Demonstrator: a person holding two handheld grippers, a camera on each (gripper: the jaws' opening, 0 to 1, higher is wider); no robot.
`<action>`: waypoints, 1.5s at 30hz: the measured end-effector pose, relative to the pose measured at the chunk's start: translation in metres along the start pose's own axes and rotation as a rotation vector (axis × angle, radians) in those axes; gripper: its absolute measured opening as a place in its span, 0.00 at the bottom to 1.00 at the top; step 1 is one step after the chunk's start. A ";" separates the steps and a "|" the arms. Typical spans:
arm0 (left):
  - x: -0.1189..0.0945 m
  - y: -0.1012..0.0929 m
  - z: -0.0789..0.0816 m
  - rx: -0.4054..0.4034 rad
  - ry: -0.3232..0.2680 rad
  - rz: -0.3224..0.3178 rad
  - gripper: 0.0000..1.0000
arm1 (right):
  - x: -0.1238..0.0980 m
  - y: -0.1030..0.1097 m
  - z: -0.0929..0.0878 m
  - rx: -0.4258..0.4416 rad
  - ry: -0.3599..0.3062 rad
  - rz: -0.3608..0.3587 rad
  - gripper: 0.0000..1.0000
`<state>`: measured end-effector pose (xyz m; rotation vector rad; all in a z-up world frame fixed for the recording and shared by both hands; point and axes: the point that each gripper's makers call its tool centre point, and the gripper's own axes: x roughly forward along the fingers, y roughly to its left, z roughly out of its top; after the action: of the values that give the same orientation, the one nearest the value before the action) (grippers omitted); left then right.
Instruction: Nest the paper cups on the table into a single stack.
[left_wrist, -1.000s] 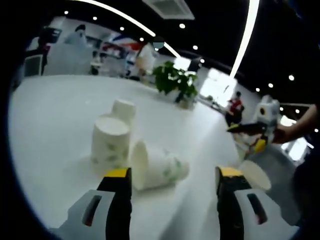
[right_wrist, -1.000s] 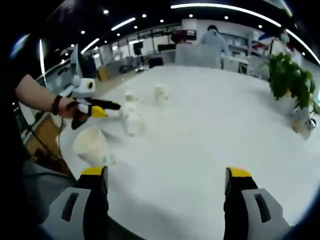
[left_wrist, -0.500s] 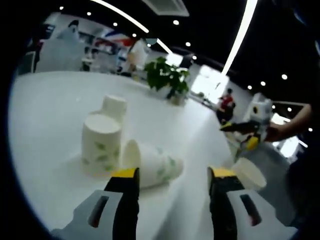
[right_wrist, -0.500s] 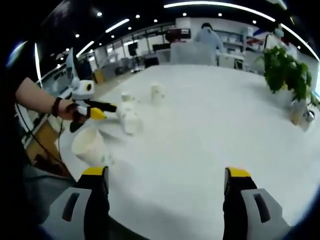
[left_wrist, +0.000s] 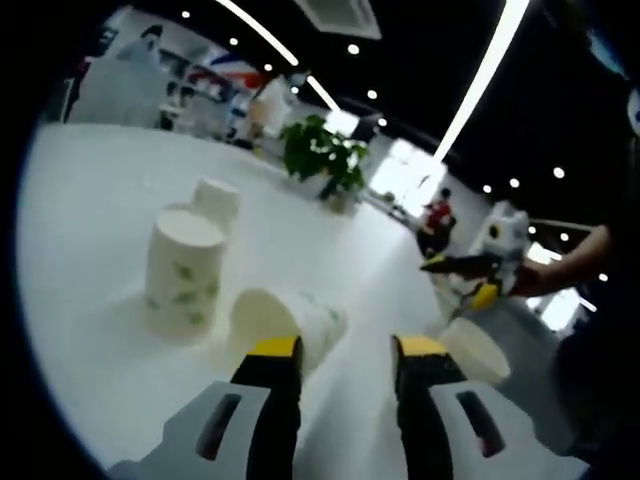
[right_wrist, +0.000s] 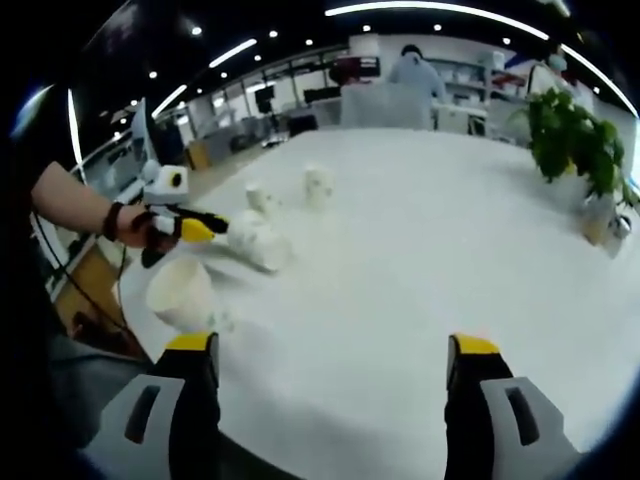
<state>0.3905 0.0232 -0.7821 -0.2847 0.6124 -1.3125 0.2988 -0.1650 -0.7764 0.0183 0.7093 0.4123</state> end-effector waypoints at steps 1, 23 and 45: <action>0.000 -0.001 -0.001 -0.001 0.001 -0.001 0.30 | 0.000 0.001 -0.001 0.003 0.000 0.002 0.93; 0.004 -0.006 -0.014 -0.139 -0.024 0.015 0.01 | -0.004 0.012 -0.002 0.022 -0.017 0.015 0.92; -0.011 -0.039 0.006 -0.132 -0.065 0.077 0.00 | -0.013 0.017 0.012 -0.007 -0.058 0.062 0.90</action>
<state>0.3609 0.0229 -0.7544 -0.4066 0.6497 -1.1866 0.2918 -0.1527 -0.7563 0.0459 0.6517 0.4717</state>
